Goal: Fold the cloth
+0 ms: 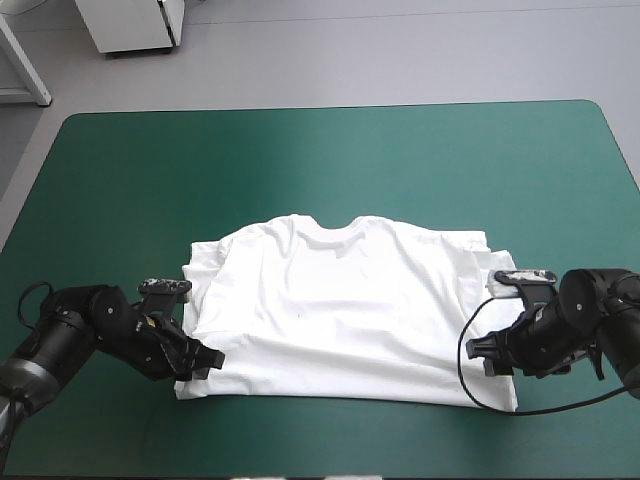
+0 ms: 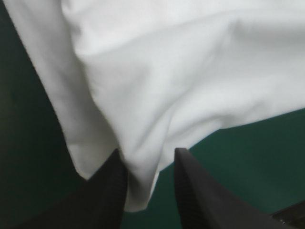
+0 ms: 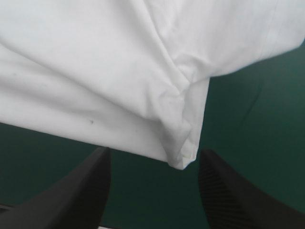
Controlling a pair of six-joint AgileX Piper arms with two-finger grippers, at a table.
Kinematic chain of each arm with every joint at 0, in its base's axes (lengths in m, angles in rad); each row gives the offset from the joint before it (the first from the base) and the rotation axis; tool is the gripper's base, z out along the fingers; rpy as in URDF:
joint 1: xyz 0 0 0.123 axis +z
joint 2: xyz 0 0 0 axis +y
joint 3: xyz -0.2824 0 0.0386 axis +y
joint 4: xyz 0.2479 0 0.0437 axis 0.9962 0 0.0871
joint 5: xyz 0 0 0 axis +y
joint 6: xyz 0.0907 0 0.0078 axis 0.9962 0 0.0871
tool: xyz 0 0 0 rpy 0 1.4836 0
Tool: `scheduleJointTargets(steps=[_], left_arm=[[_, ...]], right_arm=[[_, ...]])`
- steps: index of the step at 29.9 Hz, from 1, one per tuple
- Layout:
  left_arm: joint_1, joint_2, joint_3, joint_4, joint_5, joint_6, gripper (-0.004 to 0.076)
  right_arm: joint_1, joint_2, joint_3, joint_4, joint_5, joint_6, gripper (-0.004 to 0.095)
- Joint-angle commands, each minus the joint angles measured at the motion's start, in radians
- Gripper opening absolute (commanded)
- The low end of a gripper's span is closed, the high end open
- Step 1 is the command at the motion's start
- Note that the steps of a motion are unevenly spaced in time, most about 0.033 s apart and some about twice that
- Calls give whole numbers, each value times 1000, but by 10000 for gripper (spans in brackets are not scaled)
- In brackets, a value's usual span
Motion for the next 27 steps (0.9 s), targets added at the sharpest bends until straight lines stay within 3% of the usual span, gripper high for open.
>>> scheduleJointTargets(steps=[1, 4, 13, 16, 21, 27], left_arm=[[-2, -27, -102, -10, 19, 17, 358], [-2, -29, -183, 9, 37, 17, 414], [-2, -29, -405, 140, 124, 14, 417], [-2, -29, -440, 150, 108, 23, 412], [-2, -29, -450, 153, 55, 28, 380], [-2, -29, -450, 157, 19, 28, 353]], right_arm=[[-1, -17, -122, -19, 20, -7, 592], [-1, -17, -216, -69, 30, 9, 538], [-3, -7, -333, -136, 30, 48, 510], [-40, 28, -333, -164, 28, 49, 509], [-157, 119, -333, -100, -52, 46, 509], [-172, 282, -333, -89, -96, 25, 509]])
